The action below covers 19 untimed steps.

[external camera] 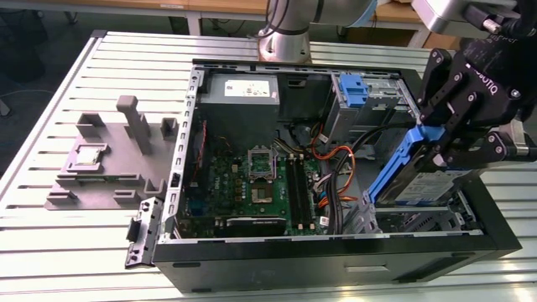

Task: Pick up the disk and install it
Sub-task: 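Insert the disk into the insertion slot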

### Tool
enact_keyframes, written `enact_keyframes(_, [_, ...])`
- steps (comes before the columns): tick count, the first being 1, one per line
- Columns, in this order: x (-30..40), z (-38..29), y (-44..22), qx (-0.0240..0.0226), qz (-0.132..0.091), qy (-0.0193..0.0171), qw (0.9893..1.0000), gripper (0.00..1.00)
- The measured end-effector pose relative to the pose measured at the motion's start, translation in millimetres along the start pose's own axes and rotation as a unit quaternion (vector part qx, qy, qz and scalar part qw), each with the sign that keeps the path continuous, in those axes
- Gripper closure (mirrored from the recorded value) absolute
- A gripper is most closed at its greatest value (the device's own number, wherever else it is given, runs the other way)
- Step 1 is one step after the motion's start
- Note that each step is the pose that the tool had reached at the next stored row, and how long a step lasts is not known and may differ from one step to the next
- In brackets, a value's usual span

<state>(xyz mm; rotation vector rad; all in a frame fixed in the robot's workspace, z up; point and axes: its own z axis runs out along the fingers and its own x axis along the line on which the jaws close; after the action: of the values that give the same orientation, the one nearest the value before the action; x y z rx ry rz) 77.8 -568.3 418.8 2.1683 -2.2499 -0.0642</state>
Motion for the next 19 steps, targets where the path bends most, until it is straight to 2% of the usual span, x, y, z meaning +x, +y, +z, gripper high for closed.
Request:
enact_keyframes(11, [0.2,3.8,-0.3,-0.0039,0.000,0.0003,1.0000,0.63])
enact_keyframes(19, [0.1,4.0,-0.3,-0.0040,0.000,0.0002,1.0000,0.63])
